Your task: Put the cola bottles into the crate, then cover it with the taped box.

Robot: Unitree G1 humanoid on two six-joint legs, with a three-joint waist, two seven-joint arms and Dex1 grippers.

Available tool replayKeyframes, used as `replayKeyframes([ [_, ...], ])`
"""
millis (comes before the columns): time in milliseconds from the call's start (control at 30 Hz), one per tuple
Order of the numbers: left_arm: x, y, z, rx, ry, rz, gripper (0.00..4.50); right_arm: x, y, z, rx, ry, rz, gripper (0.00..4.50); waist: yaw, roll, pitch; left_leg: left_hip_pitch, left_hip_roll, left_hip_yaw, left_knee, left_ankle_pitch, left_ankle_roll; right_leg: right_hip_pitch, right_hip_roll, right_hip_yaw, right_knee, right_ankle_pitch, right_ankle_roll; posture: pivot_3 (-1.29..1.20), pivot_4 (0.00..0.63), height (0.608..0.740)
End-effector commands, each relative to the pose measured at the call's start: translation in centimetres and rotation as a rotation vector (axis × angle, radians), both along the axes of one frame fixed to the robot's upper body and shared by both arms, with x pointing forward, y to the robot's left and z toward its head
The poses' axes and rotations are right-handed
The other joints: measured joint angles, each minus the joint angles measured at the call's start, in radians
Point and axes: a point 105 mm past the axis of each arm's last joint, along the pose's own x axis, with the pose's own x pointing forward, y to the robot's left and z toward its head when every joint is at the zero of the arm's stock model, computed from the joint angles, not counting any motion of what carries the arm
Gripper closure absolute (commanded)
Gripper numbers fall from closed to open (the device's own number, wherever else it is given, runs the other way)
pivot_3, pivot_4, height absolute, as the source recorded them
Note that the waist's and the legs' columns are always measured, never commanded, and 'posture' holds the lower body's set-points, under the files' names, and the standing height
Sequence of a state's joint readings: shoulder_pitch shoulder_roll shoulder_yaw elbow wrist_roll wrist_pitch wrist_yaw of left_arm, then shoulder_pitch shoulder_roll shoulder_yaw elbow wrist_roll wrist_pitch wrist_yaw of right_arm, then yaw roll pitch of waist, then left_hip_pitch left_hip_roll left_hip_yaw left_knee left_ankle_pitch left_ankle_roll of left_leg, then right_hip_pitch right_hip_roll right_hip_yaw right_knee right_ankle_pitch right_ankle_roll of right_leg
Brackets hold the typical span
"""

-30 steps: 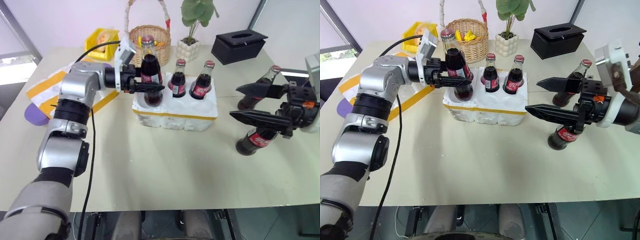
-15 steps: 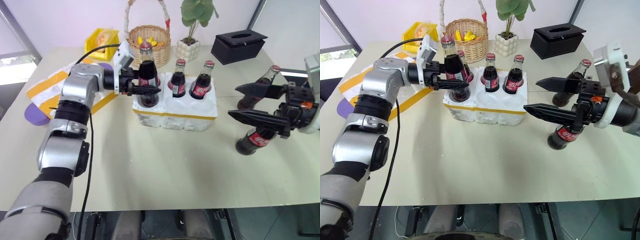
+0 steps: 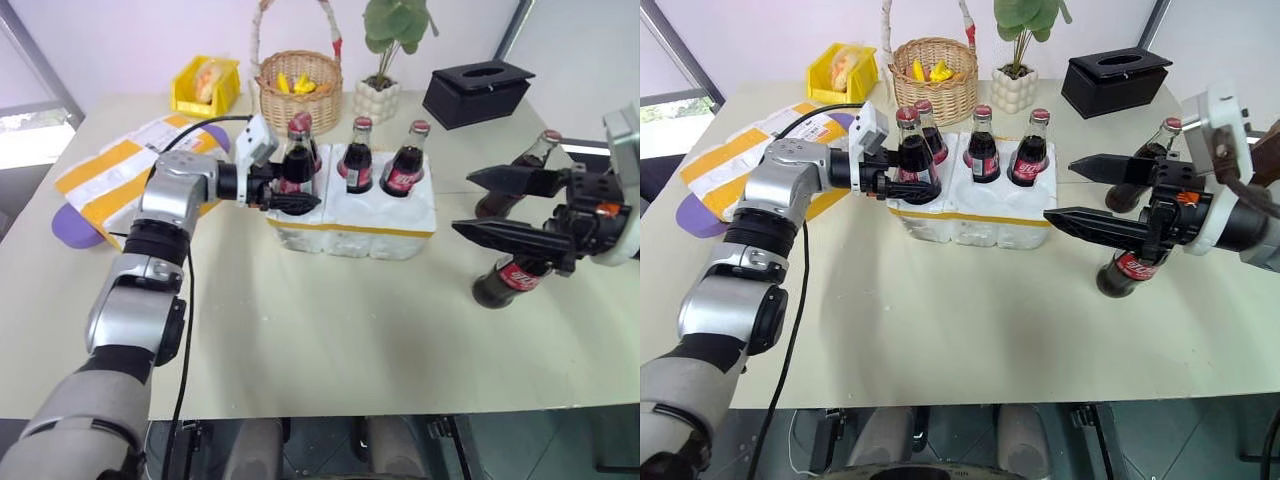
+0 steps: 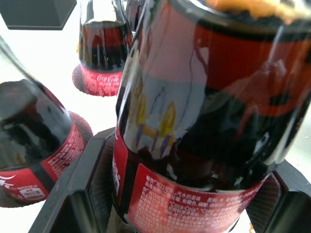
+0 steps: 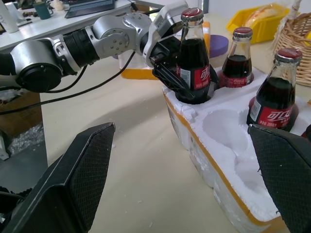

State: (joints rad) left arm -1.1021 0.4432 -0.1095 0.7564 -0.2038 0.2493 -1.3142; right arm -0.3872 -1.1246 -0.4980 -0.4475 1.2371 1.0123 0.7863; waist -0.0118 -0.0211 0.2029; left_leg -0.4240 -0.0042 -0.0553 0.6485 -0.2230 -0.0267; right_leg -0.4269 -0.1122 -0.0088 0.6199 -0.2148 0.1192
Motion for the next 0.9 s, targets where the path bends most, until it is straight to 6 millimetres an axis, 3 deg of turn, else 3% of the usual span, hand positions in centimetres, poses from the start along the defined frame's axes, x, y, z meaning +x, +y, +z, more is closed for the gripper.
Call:
replayKeyframes([
  [33,0.0,-0.3,1.5,-0.03,-0.06,0.0,1.69,-0.1,-0.1,0.9,0.014,-0.061,-0.009,0.0,0.001,0.0,0.0,0.0,0.0,0.0,0.0,0.0,0.0,0.0,0.0,0.0,0.0,0.0,0.0,0.0,0.15,0.74],
  [133,0.2,-0.5,0.8,-0.038,-0.042,0.021,1.69,-0.1,0.0,0.9,0.017,-0.063,-0.008,0.0,0.002,0.0,0.0,0.0,0.0,0.0,0.0,0.0,0.0,0.0,0.0,0.0,0.001,0.0,0.0,0.0,0.15,0.74],
  [233,0.6,-0.4,0.5,-0.057,-0.024,0.054,0.22,-0.1,0.1,0.9,0.016,-0.063,-0.007,0.0,0.002,0.0,0.0,0.0,0.0,0.0,0.0,0.0,0.0,0.0,0.0,0.0,0.0,0.0,0.0,0.0,0.15,0.74],
  [267,0.7,-0.4,0.5,-0.062,-0.022,0.06,0.04,-0.1,0.1,0.9,0.016,-0.063,-0.008,0.0,0.003,0.0,0.0,0.0,0.0,0.0,0.0,0.0,0.0,0.0,0.0,0.0,0.0,0.001,0.001,0.0,0.15,0.74],
  [500,0.5,0.4,1.3,-0.106,-0.015,0.075,0.04,-0.1,0.0,0.8,0.019,-0.065,-0.017,0.0,0.001,0.0,0.0,0.0,0.0,0.0,0.001,0.0,0.0,0.0,0.0,0.0,0.001,0.001,0.001,0.0,0.15,0.74],
  [667,-0.2,1.5,3.4,-0.154,-0.025,0.062,0.04,0.1,-0.3,0.8,0.015,-0.065,-0.028,0.0,0.001,0.0,0.0,0.0,0.0,0.0,0.001,0.0,0.0,0.0,0.0,0.0,0.001,0.001,0.001,0.0,0.15,0.74],
  [900,-3.7,3.7,7.8,-0.182,-0.058,-0.037,0.04,0.1,-0.8,1.1,-0.002,-0.072,-0.042,0.0,0.0,0.0,0.0,0.001,0.0,0.0,0.001,0.0,0.0,0.0,0.0,0.0,0.001,0.001,0.001,0.0,0.15,0.74],
])
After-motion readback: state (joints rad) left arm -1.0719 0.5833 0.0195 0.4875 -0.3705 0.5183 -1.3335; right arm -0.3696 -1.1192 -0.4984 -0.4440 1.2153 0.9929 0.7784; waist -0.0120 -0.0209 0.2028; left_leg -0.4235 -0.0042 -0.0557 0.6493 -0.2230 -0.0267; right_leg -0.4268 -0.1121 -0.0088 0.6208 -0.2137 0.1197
